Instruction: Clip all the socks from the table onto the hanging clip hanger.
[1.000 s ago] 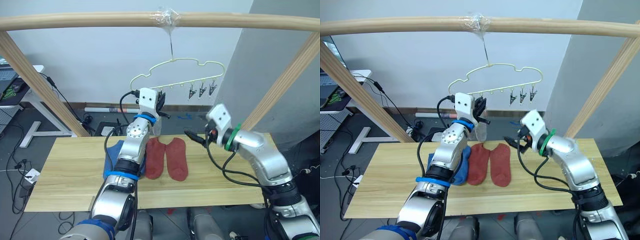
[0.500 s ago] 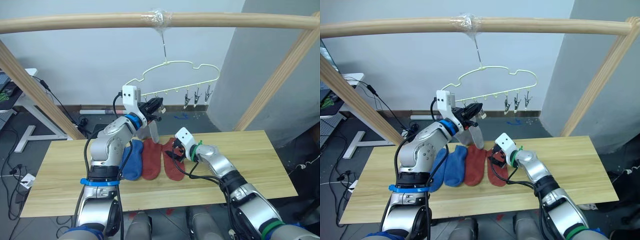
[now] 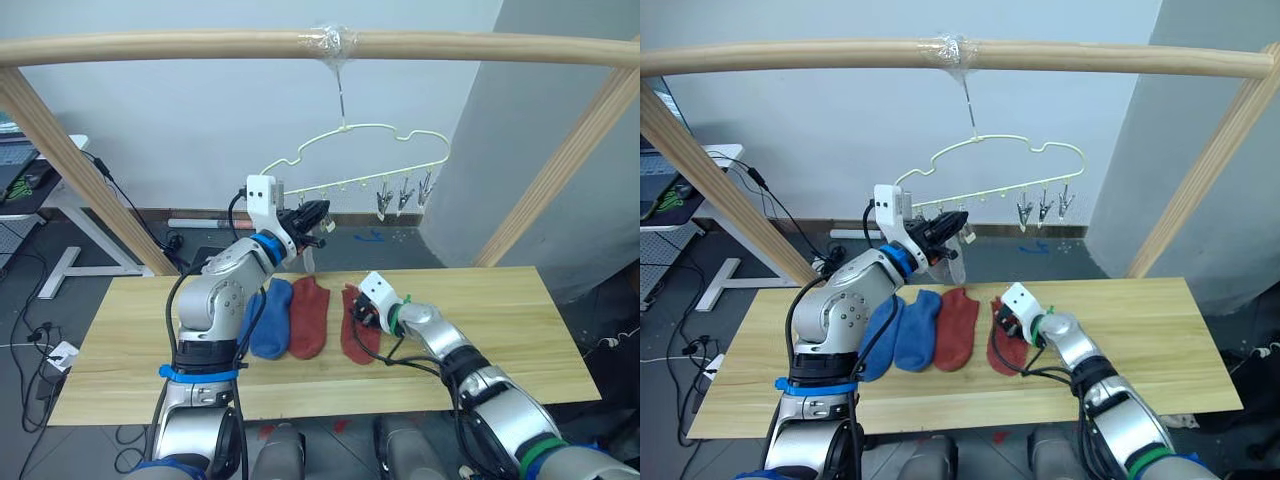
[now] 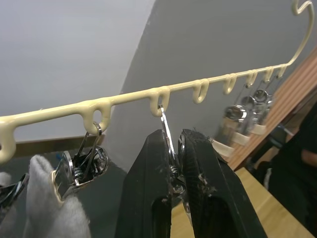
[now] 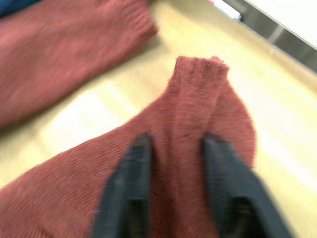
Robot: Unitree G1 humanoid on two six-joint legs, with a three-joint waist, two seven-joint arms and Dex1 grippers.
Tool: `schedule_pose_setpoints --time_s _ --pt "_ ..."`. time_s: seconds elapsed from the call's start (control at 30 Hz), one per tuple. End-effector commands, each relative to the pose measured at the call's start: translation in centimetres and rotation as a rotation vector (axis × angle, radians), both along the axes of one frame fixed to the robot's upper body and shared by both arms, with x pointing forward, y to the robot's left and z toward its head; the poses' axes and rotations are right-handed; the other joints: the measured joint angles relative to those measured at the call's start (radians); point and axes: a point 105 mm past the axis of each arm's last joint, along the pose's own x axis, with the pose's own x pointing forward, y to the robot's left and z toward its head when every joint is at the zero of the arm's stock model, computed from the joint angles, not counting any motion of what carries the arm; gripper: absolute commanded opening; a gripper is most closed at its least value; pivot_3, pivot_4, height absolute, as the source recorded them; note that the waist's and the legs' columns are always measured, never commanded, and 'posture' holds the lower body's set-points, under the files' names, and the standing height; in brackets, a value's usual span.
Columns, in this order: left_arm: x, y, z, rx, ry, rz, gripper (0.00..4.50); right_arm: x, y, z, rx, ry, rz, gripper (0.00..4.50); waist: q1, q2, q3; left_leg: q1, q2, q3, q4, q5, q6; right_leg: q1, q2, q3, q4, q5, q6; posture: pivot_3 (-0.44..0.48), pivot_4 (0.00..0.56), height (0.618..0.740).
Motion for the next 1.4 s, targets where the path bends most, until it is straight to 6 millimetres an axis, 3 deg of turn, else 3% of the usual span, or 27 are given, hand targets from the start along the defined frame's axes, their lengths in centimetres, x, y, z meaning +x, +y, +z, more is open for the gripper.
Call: schedule_pose_setpoints --time_s 0.03,0.17,0.37,0.63,1.4 --pt "-0.5 0.0 2.1 -0.04 -0.039 -0.063 0.12 -1.4 -0.8 0.5 -0.043 -0.044 0.089 0.02 -0.002 0.0 0.0 0.0 0.0 0.0 0.0 0.0 0.0 0.0 0.0 0.0 0.0 0.0 0.0 0.048 0.159 0.74" --pt "-0.9 -0.1 1.8 -0.083 0.047 -0.139 0.12 -2.6 -2.2 3.5 -0.169 -0.269 0.253 0.02 -0.003 0.0 0.0 0.0 0.0 0.0 0.0 0.0 0.0 0.0 0.0 0.0 0.0 0.0 0.0 0.029 0.166 0.74" --pt "-2.0 -1.0 1.7 -0.18 0.241 -0.289 0.12 -3.7 -1.7 9.8 -0.31 -0.679 0.446 0.02 -0.012 0.0 0.0 -0.001 0.0 0.0 0.0 0.0 0.0 -0.001 0.0 0.0 0.0 0.0 0.001 0.016 0.167 0.74" --pt "-2.2 -0.4 1.0 -0.247 0.36 -0.324 0.12 -3.5 -0.2 15.4 -0.311 -0.94 0.445 0.02 -0.009 0.0 0.0 -0.001 0.0 0.0 0.0 0.0 0.0 -0.001 0.0 0.0 -0.001 0.0 0.001 -0.014 0.166 0.74" --pt "-2.0 -0.4 1.1 -0.279 0.354 -0.318 0.12 -4.7 0.4 17.3 -0.281 -1.063 0.427 0.02 -0.009 0.0 0.0 -0.001 0.0 0.001 0.0 0.0 0.0 -0.001 0.0 0.0 -0.001 0.0 0.0 -0.02 0.163 0.74"
